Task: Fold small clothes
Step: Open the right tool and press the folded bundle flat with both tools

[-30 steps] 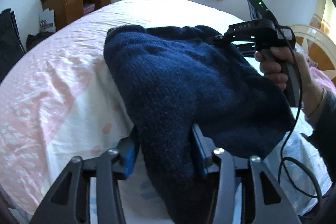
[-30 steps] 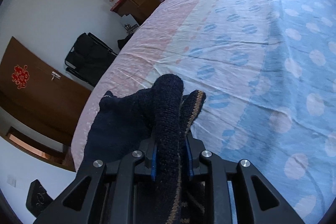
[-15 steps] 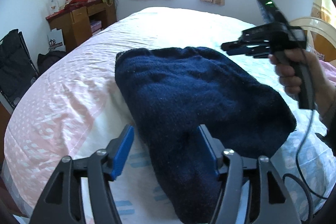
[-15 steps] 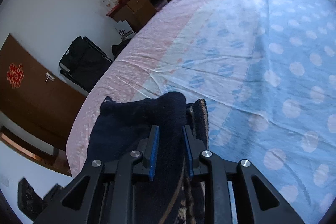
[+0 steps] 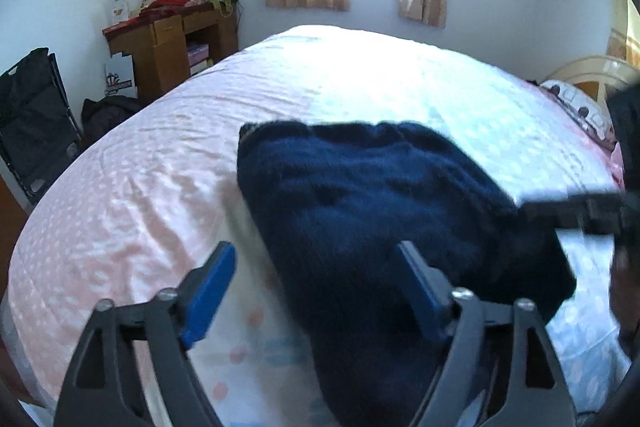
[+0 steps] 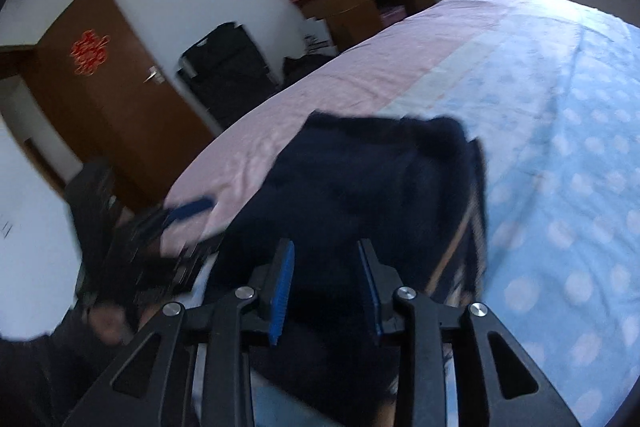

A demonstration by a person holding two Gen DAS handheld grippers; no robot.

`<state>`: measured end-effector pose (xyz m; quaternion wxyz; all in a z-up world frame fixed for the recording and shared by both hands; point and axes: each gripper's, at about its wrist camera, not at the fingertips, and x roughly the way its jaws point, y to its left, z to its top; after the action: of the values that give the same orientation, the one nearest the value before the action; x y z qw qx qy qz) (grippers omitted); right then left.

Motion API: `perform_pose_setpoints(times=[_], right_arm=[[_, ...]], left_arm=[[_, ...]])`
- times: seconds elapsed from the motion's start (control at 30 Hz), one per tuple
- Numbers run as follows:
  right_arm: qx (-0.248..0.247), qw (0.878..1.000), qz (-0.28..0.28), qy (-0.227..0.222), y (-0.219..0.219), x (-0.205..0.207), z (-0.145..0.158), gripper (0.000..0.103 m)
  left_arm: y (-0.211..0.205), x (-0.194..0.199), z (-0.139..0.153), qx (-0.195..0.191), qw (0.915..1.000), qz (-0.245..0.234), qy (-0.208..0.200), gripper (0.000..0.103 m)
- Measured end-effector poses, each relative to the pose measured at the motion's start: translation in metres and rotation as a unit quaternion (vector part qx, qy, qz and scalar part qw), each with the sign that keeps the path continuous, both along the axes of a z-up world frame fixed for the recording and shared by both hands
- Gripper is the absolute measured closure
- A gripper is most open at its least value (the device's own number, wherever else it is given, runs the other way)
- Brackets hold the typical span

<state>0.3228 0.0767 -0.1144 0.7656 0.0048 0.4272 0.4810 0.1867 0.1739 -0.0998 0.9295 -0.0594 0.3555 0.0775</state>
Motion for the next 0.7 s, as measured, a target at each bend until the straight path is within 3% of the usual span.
perform_pose_setpoints(times=[0.03,0.1,0.17,0.3,0.4,0.5,0.57,0.7], right_arm=[[-0.004,1.0,0.004,0.002,-0.002,-0.008,-0.004,0.07],[-0.01,1.0,0.006,0.006,-0.008,-0.019,-0.011,0.07],[-0.019,1.0,-0.003,0.012,-0.02,-0.027,-0.024,0.07],[-0.073,0.994,-0.072,0.023,-0.04,-0.024,-0.052,0.07],[-0.046,0.994,-0.093,0.043,-0.054,-0.021,-0.057,0.07],[-0.051,0.993,-0.098,0.046,-0.057,-0.024,-0.057,0.07],[-0.069,0.991,-0.097,0.056,-0.053,-0.024,-0.066,0.07],[-0.056,0.991,-0.106,0.051,-0.052,-0.028,-0.07,0.07]], left_arm=[[0.001,0.004,-0.001,0.004,1.0,0.003,-0.005,0.004],[0.005,0.014,-0.007,0.022,0.9996,0.014,-0.008,0.004],[0.009,0.027,-0.021,0.029,0.9994,0.015,0.015,0.003],[0.021,0.046,-0.046,0.002,0.9989,0.018,0.044,0.0],[0.03,0.045,-0.038,-0.024,0.9989,0.028,0.029,0.0],[0.04,0.046,-0.028,-0.015,0.9986,0.051,0.001,0.0],[0.047,0.057,-0.037,0.002,0.9976,0.064,0.027,0.0],[0.058,0.064,-0.054,-0.031,0.9966,0.066,0.038,0.0]])
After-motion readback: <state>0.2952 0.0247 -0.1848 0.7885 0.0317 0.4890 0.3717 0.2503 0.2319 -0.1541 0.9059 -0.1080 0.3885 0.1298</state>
